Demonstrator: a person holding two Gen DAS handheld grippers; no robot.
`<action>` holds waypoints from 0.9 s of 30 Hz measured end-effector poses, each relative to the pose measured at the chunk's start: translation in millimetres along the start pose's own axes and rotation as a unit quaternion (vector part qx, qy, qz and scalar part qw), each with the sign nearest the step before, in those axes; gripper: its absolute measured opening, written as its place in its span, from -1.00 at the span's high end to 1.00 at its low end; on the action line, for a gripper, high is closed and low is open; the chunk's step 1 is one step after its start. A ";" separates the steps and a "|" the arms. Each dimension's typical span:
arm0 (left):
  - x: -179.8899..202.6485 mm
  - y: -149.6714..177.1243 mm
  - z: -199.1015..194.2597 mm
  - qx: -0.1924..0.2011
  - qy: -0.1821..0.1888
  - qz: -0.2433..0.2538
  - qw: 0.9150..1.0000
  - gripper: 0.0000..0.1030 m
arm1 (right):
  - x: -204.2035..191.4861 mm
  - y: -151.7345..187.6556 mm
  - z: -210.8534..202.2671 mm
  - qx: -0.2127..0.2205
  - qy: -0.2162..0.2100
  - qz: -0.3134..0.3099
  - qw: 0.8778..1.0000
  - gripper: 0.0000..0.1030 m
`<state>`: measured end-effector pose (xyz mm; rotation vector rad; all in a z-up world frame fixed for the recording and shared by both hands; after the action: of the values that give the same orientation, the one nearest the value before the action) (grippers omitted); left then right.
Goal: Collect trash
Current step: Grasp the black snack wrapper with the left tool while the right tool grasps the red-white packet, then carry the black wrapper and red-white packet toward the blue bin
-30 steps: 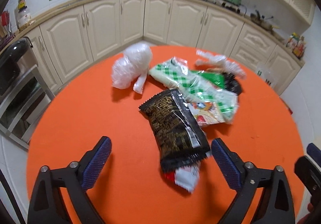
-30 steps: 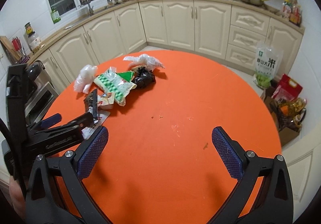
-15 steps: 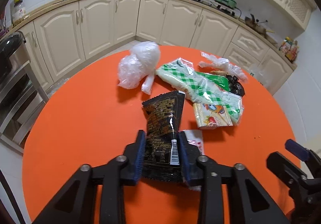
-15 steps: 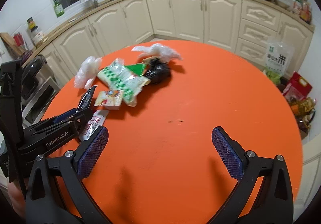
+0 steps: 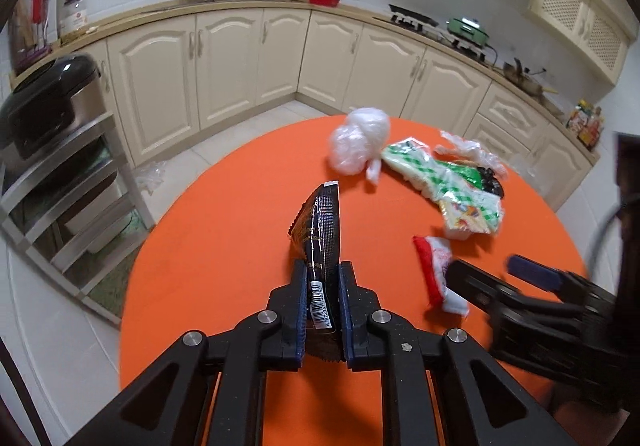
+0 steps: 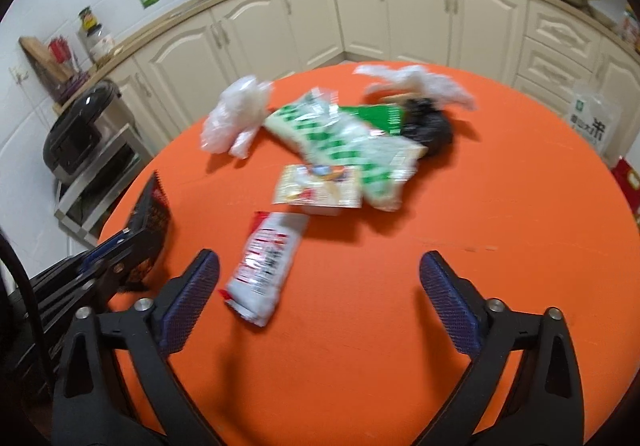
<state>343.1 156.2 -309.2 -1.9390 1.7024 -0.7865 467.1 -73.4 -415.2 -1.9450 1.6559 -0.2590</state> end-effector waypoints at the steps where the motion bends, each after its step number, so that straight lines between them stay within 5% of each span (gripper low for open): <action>1: 1.2 5.0 -2.5 0.001 0.001 -0.002 1.000 0.80 | -7.3 1.7 8.1 -0.008 0.005 -0.008 1.000 -0.58; 3: -2.7 11.8 -11.2 0.005 0.001 -0.004 1.000 0.81 | -17.4 5.1 12.1 -0.001 0.029 -0.030 0.999 -0.39; 8: 2.5 33.4 -38.0 0.007 0.008 -0.012 1.000 0.82 | -29.1 14.5 9.1 0.015 0.050 -0.070 0.996 0.64; 18: 17.4 52.9 -70.0 0.010 0.024 -0.007 1.000 0.82 | 10.1 36.6 -29.1 0.007 -0.039 0.011 0.999 0.70; 27: 65.9 66.4 -114.1 0.031 0.043 0.017 0.998 0.82 | 38.7 48.9 -96.2 0.054 -0.045 0.035 0.997 0.70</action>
<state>223.0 86.2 -260.0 -1.8543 1.7353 -0.9105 386.9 -142.0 -370.3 -1.7900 1.6135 -0.2266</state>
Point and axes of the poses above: each gripper's, at about its wrist camera, not at the fingertips, and z roughly the way its jaws point, x to its right, y to its underside, the point moved 3 cm from there along z, roughly the way its jaws point, and after that the axes turned 6 degrees about z, right-handed, at the moved point
